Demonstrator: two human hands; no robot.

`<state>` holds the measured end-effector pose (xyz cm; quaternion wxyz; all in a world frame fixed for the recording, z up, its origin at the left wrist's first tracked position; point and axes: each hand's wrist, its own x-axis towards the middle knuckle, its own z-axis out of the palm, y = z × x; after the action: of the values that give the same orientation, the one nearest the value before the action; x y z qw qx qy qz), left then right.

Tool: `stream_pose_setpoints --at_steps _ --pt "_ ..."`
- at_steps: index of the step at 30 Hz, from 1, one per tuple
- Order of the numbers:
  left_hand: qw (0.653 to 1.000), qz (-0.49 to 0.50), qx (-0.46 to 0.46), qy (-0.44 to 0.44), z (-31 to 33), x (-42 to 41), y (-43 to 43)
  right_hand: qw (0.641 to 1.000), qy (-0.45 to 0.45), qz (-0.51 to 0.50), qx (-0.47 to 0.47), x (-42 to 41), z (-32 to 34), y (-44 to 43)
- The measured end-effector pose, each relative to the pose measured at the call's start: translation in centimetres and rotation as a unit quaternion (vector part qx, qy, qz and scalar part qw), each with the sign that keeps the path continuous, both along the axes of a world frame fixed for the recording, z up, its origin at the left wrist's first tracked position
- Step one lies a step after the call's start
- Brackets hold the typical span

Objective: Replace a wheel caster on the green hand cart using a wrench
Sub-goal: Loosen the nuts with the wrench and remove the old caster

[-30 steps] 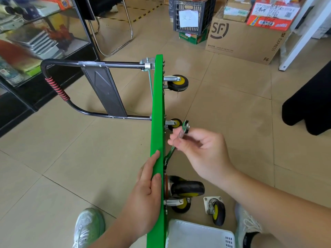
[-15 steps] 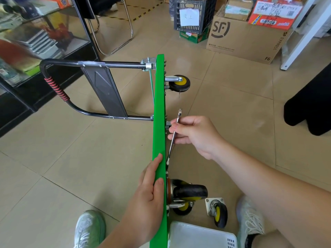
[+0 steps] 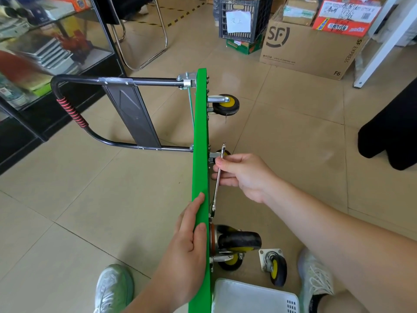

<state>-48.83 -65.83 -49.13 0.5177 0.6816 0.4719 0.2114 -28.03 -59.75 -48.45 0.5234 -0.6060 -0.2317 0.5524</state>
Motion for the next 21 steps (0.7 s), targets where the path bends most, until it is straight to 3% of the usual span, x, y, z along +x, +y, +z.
stream_pose_setpoints --at_steps 21 --pt "1.000 0.003 0.003 -0.005 -0.3 -0.1 0.1 0.999 0.030 0.013 -0.019 0.2 -1.1 1.1"
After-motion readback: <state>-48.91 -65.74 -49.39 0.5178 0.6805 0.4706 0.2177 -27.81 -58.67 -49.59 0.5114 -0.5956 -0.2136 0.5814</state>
